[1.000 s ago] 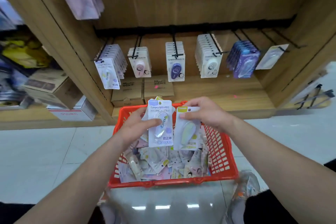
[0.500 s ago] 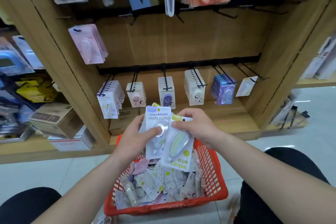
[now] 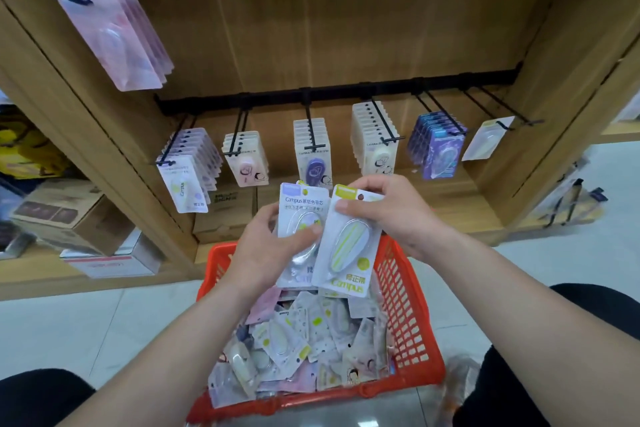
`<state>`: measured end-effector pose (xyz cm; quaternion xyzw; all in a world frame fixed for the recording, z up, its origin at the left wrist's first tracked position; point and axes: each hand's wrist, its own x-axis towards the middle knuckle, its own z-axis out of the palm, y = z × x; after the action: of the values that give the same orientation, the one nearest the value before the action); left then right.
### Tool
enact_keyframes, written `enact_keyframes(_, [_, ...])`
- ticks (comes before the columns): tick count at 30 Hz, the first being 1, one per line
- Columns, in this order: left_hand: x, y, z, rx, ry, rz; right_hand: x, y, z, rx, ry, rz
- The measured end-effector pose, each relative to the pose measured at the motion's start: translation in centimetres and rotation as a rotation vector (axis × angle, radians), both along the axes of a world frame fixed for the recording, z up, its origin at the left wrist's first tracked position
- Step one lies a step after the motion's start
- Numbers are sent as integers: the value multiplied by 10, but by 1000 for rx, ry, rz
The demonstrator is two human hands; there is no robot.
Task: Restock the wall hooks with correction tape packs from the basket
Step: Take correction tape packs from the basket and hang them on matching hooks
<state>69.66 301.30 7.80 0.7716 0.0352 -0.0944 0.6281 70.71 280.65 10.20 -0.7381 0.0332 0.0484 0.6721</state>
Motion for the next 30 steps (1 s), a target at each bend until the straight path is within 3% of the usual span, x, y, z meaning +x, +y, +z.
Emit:
enact_keyframes(7, [14,-27,-2,2,7,-59,8,-11,-2,28,28,-76])
enact_keyframes(12, [14,-55,11,-65,-25,-5,-8,-31,8,198,46,-131])
enact_keyframes(18, [14,-95,27,-116,-56,-14,-28,-85,12,73,73,-42])
enact_keyframes(24, [22,-141,25,-83,-47,-60,-12,-181,9,-69,88,-206])
enact_keyframes(30, [48,-197,1,-90,-30,-106,30,-277,-42,-154,177,-356])
